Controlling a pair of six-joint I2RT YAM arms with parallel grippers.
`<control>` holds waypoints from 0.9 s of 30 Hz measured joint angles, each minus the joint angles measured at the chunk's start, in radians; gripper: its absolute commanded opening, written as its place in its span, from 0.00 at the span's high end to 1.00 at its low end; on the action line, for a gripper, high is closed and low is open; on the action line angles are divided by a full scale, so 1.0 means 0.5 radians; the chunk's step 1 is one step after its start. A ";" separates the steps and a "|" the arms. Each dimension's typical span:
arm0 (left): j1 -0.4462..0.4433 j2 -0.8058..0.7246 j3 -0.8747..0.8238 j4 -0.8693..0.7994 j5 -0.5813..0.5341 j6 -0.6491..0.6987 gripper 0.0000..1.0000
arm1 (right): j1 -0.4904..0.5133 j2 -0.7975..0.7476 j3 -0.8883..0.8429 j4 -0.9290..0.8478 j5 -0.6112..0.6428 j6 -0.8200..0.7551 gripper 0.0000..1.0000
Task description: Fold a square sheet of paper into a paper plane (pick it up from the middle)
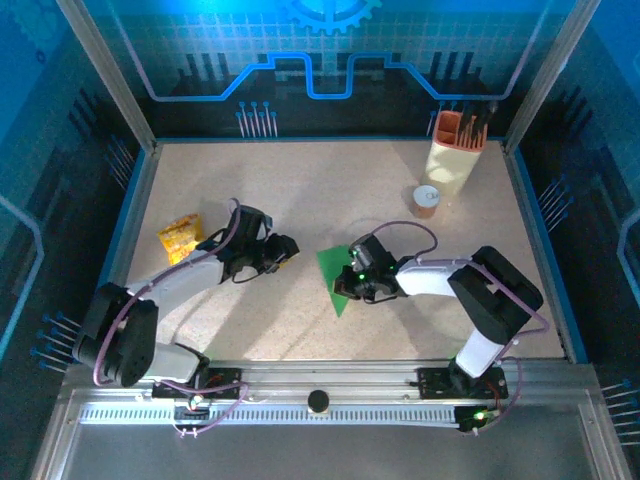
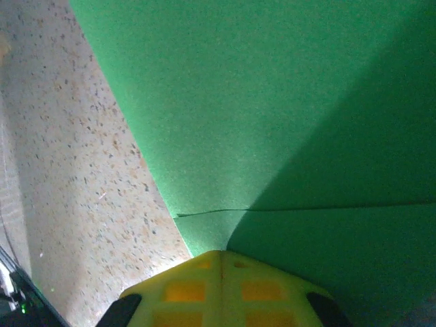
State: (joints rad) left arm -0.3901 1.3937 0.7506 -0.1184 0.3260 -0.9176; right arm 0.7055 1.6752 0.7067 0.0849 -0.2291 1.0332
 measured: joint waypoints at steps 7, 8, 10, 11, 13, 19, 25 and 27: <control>-0.128 0.185 0.025 0.100 0.101 0.001 0.83 | 0.223 -0.098 -0.183 0.313 0.344 0.471 0.96; -0.136 0.204 0.031 0.105 0.108 0.002 0.84 | 0.226 -0.126 -0.208 0.333 0.371 0.497 0.95; -0.148 0.236 0.047 0.122 0.121 0.000 0.85 | 0.214 -0.211 -0.250 0.343 0.415 0.510 0.93; -0.152 0.249 0.053 0.134 0.125 0.000 0.86 | 0.204 -0.261 -0.261 0.338 0.426 0.498 0.91; -0.169 0.279 0.064 0.162 0.134 0.000 0.89 | 0.176 -0.361 -0.258 0.292 0.446 0.438 0.90; -0.246 0.412 0.172 0.194 0.181 0.000 0.90 | 0.075 -0.582 -0.163 -0.035 0.511 0.154 0.86; -0.294 0.507 0.274 0.196 0.198 -0.001 0.92 | -0.108 -0.740 -0.220 -0.192 0.502 0.014 0.82; -0.304 0.538 0.315 0.191 0.198 0.001 0.92 | -0.150 -0.789 -0.260 -0.210 0.494 -0.015 0.80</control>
State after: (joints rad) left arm -0.5423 1.6627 0.9081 -0.0231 0.4248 -0.9173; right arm 0.6304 1.2808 0.5766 -0.0200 0.0177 1.0256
